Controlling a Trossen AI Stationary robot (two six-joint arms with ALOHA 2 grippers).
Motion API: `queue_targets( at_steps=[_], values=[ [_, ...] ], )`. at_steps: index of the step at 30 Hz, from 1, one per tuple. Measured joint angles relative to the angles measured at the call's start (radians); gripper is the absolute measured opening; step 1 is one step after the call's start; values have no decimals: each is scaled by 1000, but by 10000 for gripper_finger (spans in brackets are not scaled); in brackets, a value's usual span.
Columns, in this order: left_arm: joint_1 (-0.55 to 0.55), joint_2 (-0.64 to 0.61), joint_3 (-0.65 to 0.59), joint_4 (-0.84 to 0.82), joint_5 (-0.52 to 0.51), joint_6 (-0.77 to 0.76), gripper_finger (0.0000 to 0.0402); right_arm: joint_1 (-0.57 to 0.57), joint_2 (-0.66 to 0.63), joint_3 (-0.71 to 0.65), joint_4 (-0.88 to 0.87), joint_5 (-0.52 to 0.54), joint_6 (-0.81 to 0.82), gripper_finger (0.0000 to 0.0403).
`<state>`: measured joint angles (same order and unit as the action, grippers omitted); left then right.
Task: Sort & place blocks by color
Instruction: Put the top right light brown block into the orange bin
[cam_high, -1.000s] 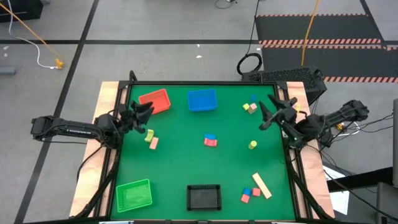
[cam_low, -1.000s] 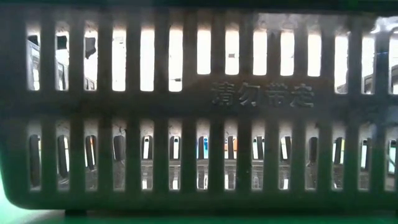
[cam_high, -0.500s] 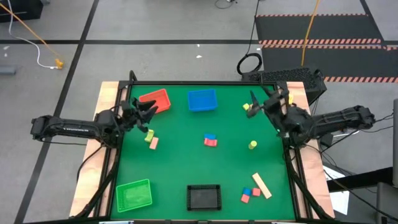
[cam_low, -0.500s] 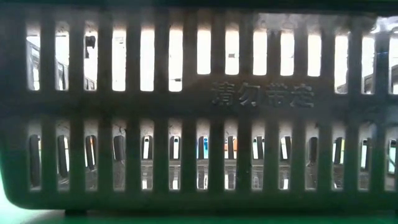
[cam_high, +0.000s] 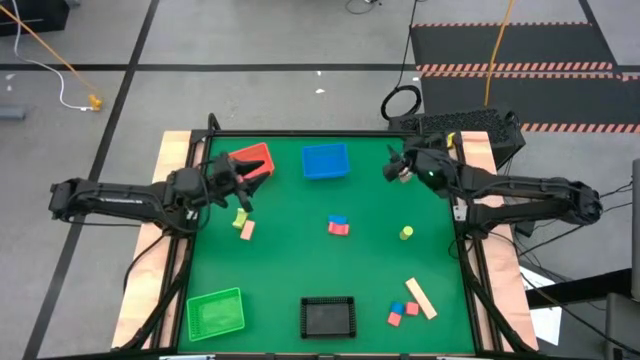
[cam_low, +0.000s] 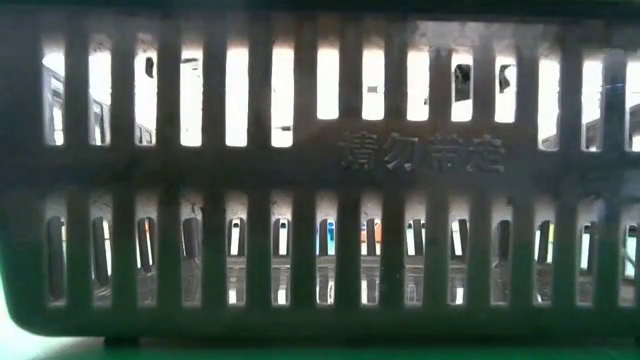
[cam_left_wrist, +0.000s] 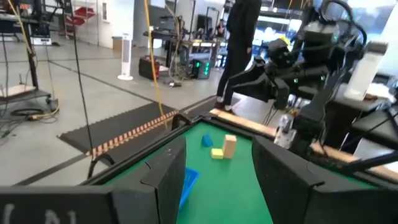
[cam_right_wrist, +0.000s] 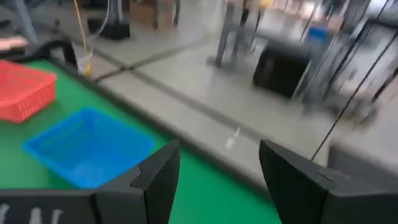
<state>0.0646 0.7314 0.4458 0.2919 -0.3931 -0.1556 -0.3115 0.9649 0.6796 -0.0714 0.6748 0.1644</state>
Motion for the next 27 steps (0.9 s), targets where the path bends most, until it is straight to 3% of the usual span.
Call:
queue_targets(
  at_steps=[7, 11, 16, 27],
  values=[
    [71, 37, 7, -7, 0, -55, 184, -227, 51, 0, -294, -318, 259, 214],
    [108, 37, 7, -24, -1, -84, 184, -284, 83, 0, -331, -466, 281, 214],
    [128, 37, 7, -72, 0, -97, 184, -285, 122, 0, -331, -469, 212, 226],
    [145, 37, 7, -149, 0, -136, 184, -285, 182, 0, -365, -463, 240, 311]
  ],
)
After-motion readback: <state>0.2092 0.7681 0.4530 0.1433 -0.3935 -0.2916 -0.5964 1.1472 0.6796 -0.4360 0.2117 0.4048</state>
